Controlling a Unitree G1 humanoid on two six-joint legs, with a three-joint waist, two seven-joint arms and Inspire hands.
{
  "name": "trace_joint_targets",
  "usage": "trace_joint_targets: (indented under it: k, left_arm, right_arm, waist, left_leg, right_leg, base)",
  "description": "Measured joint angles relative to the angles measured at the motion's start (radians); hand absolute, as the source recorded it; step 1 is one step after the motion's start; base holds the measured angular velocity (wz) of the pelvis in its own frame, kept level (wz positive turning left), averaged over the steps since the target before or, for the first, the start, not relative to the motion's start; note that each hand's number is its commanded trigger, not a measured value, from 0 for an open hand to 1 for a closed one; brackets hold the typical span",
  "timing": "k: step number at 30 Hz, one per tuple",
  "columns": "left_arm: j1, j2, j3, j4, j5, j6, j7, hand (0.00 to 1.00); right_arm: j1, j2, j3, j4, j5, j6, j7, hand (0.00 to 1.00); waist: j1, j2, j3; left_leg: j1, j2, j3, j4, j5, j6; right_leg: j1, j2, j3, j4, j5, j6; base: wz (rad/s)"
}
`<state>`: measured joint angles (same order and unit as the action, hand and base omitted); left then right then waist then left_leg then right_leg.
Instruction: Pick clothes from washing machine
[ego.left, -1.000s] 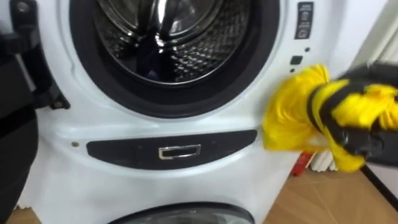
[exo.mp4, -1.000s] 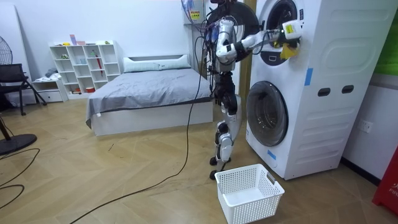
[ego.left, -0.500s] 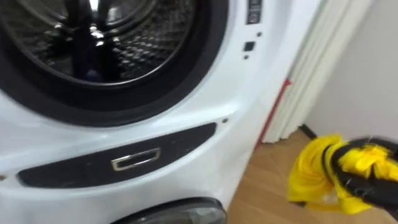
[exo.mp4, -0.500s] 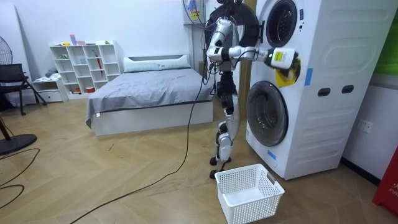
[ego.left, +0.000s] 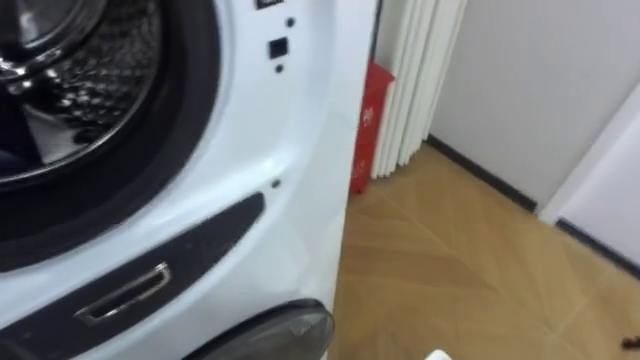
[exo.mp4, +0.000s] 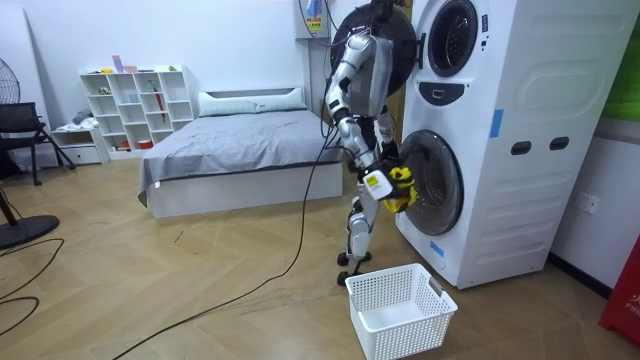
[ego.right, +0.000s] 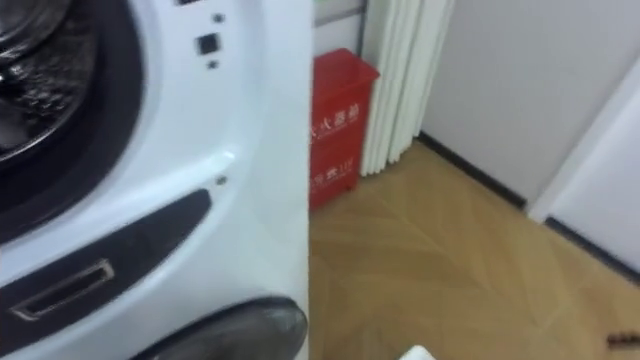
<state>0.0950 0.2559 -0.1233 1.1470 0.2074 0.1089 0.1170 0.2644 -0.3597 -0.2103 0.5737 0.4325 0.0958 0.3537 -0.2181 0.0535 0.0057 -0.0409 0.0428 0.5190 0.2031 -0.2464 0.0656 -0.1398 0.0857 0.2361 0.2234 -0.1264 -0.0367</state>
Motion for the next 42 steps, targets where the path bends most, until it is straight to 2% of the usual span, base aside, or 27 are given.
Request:
trace_joint_targets:
  k: [1,5,7,8,14,16,17,20,24,31,32,33,37,40,42]
  left_arm:
    - [-0.004,0.0,-0.002,0.0,-0.024,-0.002,-0.006,0.0]
    - [-0.029,-0.003,-0.021,0.006,-0.068,-0.008,-0.022,0.0]
    - [-0.041,-0.013,-0.024,0.01,-0.085,-0.019,-0.022,0.0]
    - [-0.047,-0.014,-0.042,0.01,-0.099,-0.028,-0.023,0.0]
    - [-0.088,-0.015,-0.098,0.009,-0.137,-0.04,-0.02,0.0]
    - [-0.105,-0.02,-0.123,0.007,-0.139,-0.046,-0.02,0.0]
    - [-0.112,-0.026,-0.129,0.007,-0.144,-0.048,-0.02,0.0]
    - [-0.125,-0.041,-0.141,0.007,-0.178,-0.053,-0.019,0.0]
    - [-0.147,-0.046,-0.157,0.007,-0.196,-0.054,-0.011,0.0]
    - [-0.159,-0.053,-0.176,0.014,-0.196,-0.097,-0.009,0.0]
    - [-0.161,-0.055,-0.176,0.015,-0.197,-0.104,-0.011,0.0]
    - [-0.162,-0.055,-0.176,0.015,-0.197,-0.11,-0.011,0.0]
    - [-0.163,-0.056,-0.177,0.013,-0.196,-0.125,-0.012,0.0]
    - [-0.163,-0.054,-0.196,0.013,-0.196,-0.139,-0.011,0.0]
    - [-0.163,-0.055,-0.202,0.013,-0.196,-0.149,-0.011,0.0]
  right_arm:
    - [-0.018,0.001,0.0,0.044,0.001,-0.015,-0.01,1.0]
    - [-0.082,0.003,0.002,0.133,-0.001,-0.047,-0.047,1.0]
    - [-0.133,0.003,0.002,0.193,-0.015,-0.058,-0.069,1.0]
    - [-0.159,0.003,0.001,0.221,-0.015,-0.066,-0.089,1.0]
    - [-0.255,0.002,0.016,0.276,-0.021,-0.113,-0.17,1.0]
    - [-0.27,0.003,0.017,0.283,-0.022,-0.113,-0.196,1.0]
    - [-0.278,0.003,0.021,0.286,-0.02,-0.113,-0.213,1.0]
    - [-0.304,0.007,0.048,0.307,-0.009,-0.118,-0.237,1.0]
    - [-0.328,0.019,0.077,0.322,-0.01,-0.12,-0.249,1.0]
    - [-0.332,0.031,0.082,0.322,-0.009,-0.131,-0.29,1.0]
    - [-0.335,0.031,0.082,0.322,-0.008,-0.131,-0.296,0.19]
    - [-0.338,0.031,0.082,0.322,-0.008,-0.131,-0.3,0.0]
    - [-0.348,0.04,0.081,0.322,-0.007,-0.149,-0.321,0.0]
    - [-0.356,0.04,0.082,0.322,-0.001,-0.162,-0.326,0.0]
    - [-0.362,0.04,0.084,0.322,-0.001,-0.167,-0.329,0.0]
  waist:
    - [-0.005,0.011,0.0033]
    - [-0.021,0.044,0.0033]
    - [-0.024,0.059,0.0104]
    - [-0.024,0.067,0.0108]
    - [-0.027,0.09,0.0122]
    - [-0.027,0.098,0.0139]
    - [-0.024,0.107,0.0119]
    - [-0.021,0.115,0.0116]
    - [-0.018,0.116,0.0116]
    - [-0.01,0.117,0.0113]
    - [0.0,0.119,0.0103]
    - [0.002,0.12,0.0095]
    - [0.011,0.122,0.0094]
    - [0.011,0.121,0.0095]
    - [0.011,0.12,0.0101]
  left_leg:
    - [-0.006,0.0,0.0,0.001,0.0,0.0]
    - [-0.055,-0.003,0.001,0.006,0.005,0.007]
    - [-0.078,0.0,0.002,0.022,0.006,0.007]
    - [-0.092,-0.002,0.003,0.023,0.007,0.009]
    - [-0.177,-0.014,0.02,0.032,0.019,0.022]
    - [-0.198,-0.021,0.02,0.028,0.026,0.027]
    - [-0.208,-0.023,0.022,0.027,0.027,0.028]
    - [-0.22,-0.029,0.024,0.017,0.037,0.029]
    - [-0.231,-0.04,0.016,0.001,0.054,0.031]
    - [-0.235,-0.041,-0.004,0.001,0.061,0.03]
    - [-0.242,-0.041,-0.006,0.002,0.061,0.031]
    - [-0.247,-0.042,-0.008,0.002,0.062,0.032]
    - [-0.261,-0.047,-0.034,0.0,0.068,0.033]
    - [-0.264,-0.052,-0.057,-0.007,0.076,0.032]
    - [-0.264,-0.055,-0.066,-0.012,0.08,0.032]
  right_leg:
    - [-0.006,0.0,0.002,0.0,0.0,0.0]
    - [-0.063,0.0,0.005,0.021,-0.001,0.001]
    - [-0.091,0.0,0.004,0.04,-0.003,0.004]
    - [-0.106,-0.001,0.005,0.043,-0.003,0.005]
    - [-0.225,-0.009,0.01,0.107,-0.023,0.013]
    - [-0.255,-0.013,0.006,0.126,-0.029,0.016]
    - [-0.263,-0.014,0.007,0.137,-0.029,0.016]
    - [-0.284,-0.017,0.008,0.147,-0.029,0.017]
    - [-0.307,-0.023,0.003,0.154,-0.033,0.016]
    - [-0.308,-0.03,-0.023,0.155,-0.036,0.012]
    - [-0.311,-0.031,-0.027,0.154,-0.036,0.012]
    - [-0.314,-0.032,-0.029,0.154,-0.036,0.012]
    - [-0.319,-0.04,-0.055,0.155,-0.039,0.009]
    - [-0.317,-0.054,-0.1,0.158,-0.042,0.005]
    - [-0.315,-0.058,-0.109,0.156,-0.044,0.003]
  base:
    - [-0.04]
    - [-0.04]
    - [-0.06]
    - [-0.04]
    - [-0.04]
    - [0.02]
    - [0.0]
    - [-0.03]
    - [0.08]
    - [0.1]
    - [0.05]
    - [0.1]
    - [0.19]
    - [0.2]
    - [0.18]
